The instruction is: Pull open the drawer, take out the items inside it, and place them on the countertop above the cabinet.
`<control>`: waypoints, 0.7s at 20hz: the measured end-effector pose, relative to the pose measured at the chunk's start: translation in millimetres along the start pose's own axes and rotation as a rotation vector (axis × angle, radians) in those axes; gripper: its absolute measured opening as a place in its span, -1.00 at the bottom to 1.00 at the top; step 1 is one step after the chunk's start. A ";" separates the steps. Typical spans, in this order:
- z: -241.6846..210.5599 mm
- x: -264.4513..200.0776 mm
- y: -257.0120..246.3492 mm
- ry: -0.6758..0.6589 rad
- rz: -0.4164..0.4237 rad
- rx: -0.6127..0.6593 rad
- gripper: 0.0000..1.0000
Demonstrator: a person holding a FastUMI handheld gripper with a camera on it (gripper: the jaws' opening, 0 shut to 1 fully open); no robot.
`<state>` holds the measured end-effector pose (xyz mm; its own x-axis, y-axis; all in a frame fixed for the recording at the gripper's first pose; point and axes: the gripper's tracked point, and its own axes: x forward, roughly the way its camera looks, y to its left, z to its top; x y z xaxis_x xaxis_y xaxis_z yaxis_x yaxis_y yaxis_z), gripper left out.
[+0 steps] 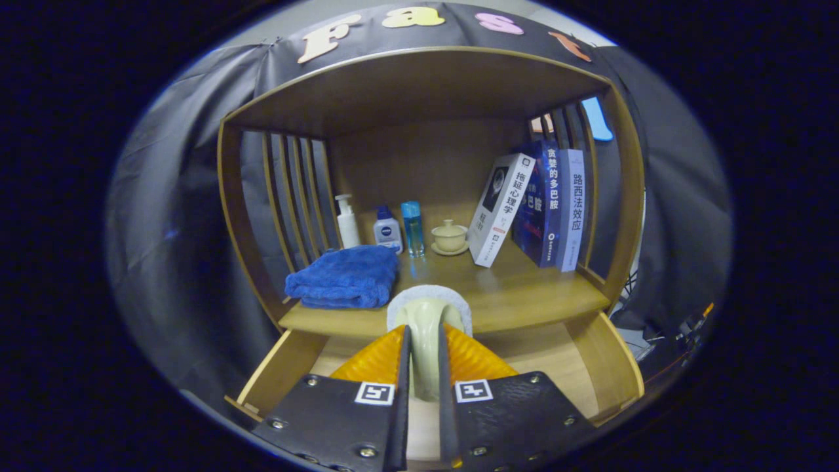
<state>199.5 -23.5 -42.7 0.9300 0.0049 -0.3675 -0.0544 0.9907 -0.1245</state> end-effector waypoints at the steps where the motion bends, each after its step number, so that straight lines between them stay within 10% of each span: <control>1: -0.7 6.0 -2.5 0.006 -0.010 -0.004 -0.61; 14: -5.8 105.5 -22.0 0.038 -0.082 0.012 -0.60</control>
<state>296.7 -45.5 -84.1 0.9168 -0.0813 -0.3911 0.0261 0.9892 -0.1445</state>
